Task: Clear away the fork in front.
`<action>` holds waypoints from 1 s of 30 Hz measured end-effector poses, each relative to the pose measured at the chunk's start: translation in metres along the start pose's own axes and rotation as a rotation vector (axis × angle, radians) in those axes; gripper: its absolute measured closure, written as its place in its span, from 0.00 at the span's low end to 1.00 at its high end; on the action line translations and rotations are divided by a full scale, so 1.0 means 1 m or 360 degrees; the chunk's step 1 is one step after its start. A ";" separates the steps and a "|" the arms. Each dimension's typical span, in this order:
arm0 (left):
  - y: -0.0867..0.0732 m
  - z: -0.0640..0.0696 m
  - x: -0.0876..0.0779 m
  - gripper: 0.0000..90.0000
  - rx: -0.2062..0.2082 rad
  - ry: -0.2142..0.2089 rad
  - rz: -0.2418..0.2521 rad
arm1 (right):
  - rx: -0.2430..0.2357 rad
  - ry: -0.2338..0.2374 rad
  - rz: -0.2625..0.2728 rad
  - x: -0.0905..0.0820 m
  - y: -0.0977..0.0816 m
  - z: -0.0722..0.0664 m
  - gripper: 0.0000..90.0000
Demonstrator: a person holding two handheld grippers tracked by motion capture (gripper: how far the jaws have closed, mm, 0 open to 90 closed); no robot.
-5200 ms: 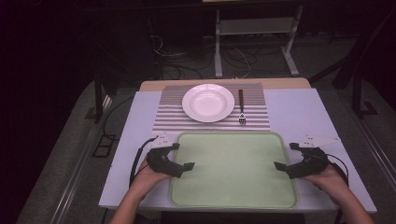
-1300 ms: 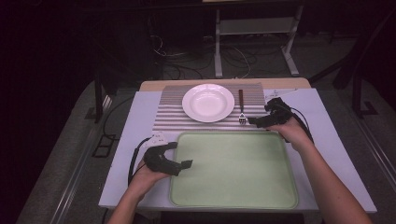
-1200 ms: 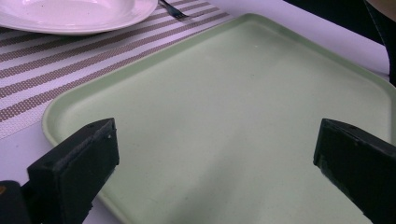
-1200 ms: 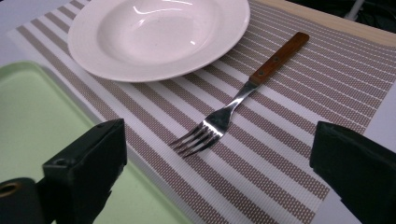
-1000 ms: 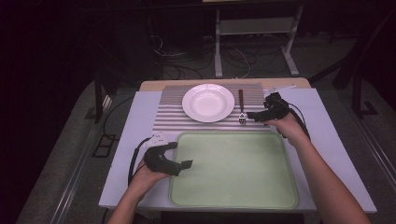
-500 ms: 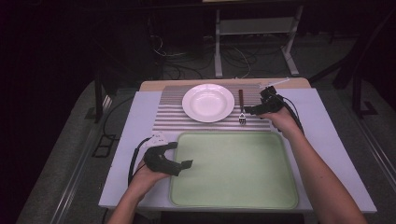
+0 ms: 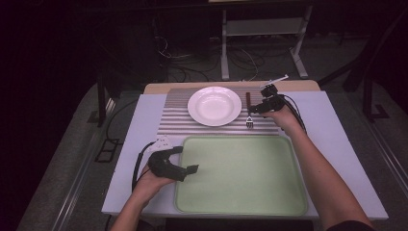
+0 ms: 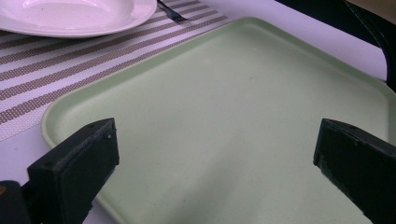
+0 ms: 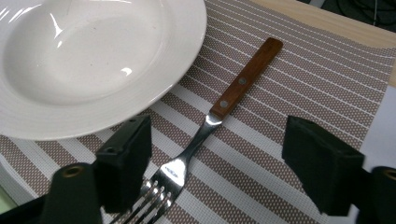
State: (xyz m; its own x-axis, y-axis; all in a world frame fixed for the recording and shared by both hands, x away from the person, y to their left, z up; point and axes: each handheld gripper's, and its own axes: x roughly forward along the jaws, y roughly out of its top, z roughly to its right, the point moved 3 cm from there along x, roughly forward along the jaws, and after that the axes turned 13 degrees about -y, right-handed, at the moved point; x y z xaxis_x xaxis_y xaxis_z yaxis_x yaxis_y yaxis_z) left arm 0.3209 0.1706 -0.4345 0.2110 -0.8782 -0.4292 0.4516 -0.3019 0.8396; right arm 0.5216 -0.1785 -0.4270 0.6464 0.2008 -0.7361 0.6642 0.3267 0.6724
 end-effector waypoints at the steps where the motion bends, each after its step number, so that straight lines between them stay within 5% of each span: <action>1: 0.000 0.000 0.000 0.00 0.0002 0.0000 -0.0002 | 0.0002 0.0004 0.0000 0.002 0.001 0.000 0.30; 14: 0.000 -0.001 0.000 0.00 -0.0006 0.0000 -0.0005 | 0.0090 -0.0003 -0.0143 0.025 0.019 0.001 0.52; 30: -0.001 -0.002 0.000 0.00 -0.0013 0.0003 0.0001 | 0.0148 -0.0048 -0.0289 0.055 0.024 -0.001 0.63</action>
State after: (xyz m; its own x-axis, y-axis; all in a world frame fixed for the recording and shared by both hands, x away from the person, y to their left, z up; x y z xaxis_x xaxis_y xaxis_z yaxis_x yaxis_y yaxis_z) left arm 0.3223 0.1719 -0.4354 0.2127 -0.8778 -0.4293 0.4584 -0.2984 0.8372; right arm 0.5725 -0.1583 -0.4512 0.5228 0.1181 -0.8442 0.8017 0.2684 0.5341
